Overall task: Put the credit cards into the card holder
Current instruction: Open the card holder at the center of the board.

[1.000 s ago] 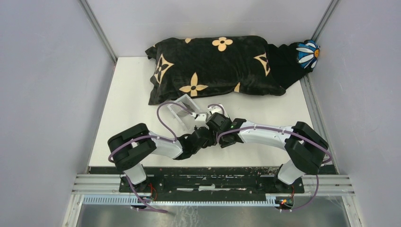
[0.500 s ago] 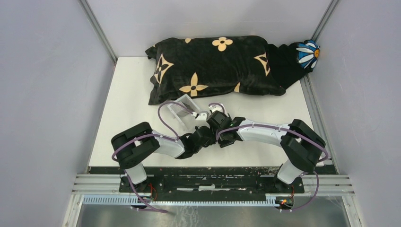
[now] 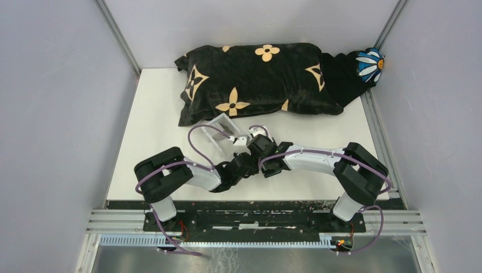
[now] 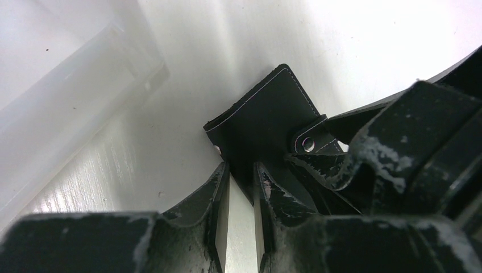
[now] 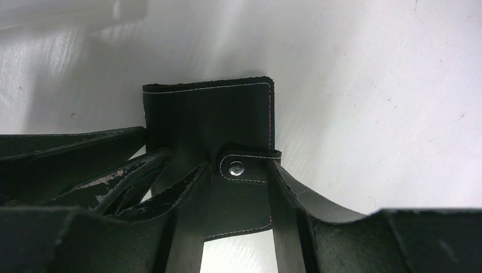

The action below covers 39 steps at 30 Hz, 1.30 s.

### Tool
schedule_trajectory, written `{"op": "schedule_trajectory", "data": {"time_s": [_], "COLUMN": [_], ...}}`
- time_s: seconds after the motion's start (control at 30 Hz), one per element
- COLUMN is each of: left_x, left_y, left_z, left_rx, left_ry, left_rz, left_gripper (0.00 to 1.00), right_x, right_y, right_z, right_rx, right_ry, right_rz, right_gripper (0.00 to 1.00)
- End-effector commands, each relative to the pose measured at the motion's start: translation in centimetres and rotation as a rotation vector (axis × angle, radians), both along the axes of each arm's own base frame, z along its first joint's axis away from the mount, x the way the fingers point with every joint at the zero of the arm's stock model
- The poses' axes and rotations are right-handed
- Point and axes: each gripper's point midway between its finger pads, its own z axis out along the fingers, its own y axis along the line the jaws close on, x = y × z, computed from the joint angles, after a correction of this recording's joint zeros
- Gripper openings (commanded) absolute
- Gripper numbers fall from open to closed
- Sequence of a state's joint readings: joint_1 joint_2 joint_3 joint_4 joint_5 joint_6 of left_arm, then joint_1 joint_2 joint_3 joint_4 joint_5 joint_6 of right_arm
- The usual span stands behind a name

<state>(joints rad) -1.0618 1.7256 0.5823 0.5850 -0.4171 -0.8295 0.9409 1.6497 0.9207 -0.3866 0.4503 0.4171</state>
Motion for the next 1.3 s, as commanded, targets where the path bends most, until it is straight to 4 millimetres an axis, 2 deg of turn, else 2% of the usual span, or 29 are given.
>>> {"op": "schedule_trajectory", "data": {"time_s": [0.0,0.17,0.33,0.67,1.07,1.27], "left_x": [-1.0,-1.2,-1.3,-1.3,-1.3,-1.3], "left_y": [0.5,0.7,0.7,0.9,0.9,0.9], "left_z": [-1.8,-1.9,-2.2,-2.4,-3.1,-3.6], "left_rx": [0.009,0.006,0.005,0.009,0.038,0.057], "left_ry": [0.050,0.055,0.063,0.066,0.076,0.086], "left_rz": [-0.002,0.003,0.005,0.009,0.007,0.007], "left_gripper": [0.26,0.25,0.24,0.24,0.24,0.24], "right_x": [-2.0,-2.3,-2.4,-1.8,-0.2,0.2], "right_y": [0.4,-0.5,-1.2,-1.1,-2.4,-2.8], "right_z": [-2.8,-4.0,-4.6,-2.8,-0.7,-0.4], "right_rx": [-0.011,-0.062,-0.091,-0.045,0.007,0.064], "right_ry": [0.089,0.106,0.107,0.064,0.026,0.043], "right_rz": [0.031,0.011,-0.012,-0.027,-0.084,-0.112], "right_gripper": [0.48,0.47,0.37,0.21,0.09,0.05]}}
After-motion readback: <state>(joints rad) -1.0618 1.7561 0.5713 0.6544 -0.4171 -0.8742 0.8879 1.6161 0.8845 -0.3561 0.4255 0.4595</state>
